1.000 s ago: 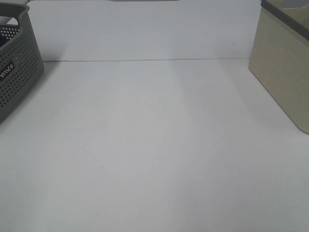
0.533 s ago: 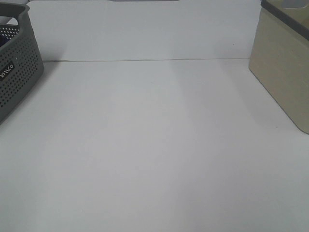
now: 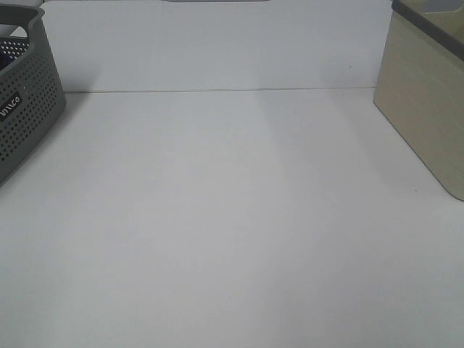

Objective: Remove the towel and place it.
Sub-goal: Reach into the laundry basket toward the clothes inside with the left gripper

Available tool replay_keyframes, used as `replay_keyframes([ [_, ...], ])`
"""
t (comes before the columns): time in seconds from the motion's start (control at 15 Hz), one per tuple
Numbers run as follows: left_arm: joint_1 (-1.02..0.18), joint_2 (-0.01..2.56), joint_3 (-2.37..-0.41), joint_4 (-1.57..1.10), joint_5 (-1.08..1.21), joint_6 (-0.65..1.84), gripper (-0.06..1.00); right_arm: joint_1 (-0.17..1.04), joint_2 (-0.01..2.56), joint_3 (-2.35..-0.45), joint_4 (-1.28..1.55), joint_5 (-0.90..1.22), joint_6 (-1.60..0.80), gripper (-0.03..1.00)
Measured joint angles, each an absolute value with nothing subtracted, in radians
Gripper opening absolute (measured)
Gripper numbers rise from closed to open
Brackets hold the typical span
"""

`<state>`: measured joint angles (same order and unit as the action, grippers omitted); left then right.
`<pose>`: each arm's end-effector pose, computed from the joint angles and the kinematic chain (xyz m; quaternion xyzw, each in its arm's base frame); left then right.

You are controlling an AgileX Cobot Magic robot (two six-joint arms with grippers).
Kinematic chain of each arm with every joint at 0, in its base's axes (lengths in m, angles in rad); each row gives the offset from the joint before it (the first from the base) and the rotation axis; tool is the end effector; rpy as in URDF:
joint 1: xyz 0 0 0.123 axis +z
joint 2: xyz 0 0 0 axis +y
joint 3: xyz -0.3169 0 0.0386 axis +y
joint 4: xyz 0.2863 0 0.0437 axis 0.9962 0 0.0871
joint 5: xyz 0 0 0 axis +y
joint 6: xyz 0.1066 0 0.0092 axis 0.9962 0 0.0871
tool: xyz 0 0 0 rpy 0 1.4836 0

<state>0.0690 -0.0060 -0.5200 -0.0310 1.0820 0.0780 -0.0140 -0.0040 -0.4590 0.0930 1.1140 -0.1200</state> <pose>0.0041 -0.0027 0.2928 0.0048 0.8519 0.0230 0.5232 0.0099 0.0088 0.2704 -0.0485 0.8736 0.0141 0.4840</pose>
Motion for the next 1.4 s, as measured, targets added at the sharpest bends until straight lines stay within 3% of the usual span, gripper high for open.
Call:
replay_keyframes([
  [1.4,0.069,-0.006,-0.52,0.0,1.082,0.078,0.99,-0.014,-0.004,-0.459,0.093,1.114,-0.12,0.79],
])
